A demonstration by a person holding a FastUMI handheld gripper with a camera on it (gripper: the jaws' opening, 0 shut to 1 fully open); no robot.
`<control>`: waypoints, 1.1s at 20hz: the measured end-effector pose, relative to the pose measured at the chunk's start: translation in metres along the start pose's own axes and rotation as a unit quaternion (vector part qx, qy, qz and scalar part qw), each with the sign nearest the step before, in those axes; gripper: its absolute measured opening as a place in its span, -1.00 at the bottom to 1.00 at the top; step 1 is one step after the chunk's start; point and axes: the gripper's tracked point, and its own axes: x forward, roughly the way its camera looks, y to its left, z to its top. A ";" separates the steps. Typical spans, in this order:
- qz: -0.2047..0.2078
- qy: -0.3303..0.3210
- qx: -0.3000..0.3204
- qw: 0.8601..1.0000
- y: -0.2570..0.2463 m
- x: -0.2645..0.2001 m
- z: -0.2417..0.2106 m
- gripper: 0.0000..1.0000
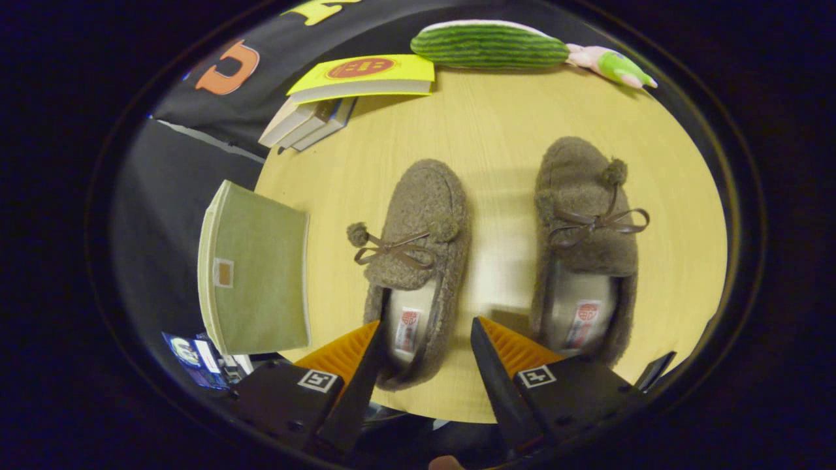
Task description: Open the storage box then place both shoes into the box .Put the left shoe in first, then the right shoe, with the right side of both shoes facing outward in a uniform manner.
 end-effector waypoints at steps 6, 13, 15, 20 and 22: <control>0.019 0.048 0.045 0.998 0.003 0.022 -0.004 0.13; 0.006 0.060 0.052 0.997 -0.002 0.016 -0.003 -0.77; 0.018 0.058 0.056 0.997 0.008 0.005 -0.006 -0.87; 0.036 0.021 0.066 0.997 0.048 -0.046 -0.014 -0.88; 0.056 0.005 0.067 0.996 0.081 -0.078 -0.018 -0.87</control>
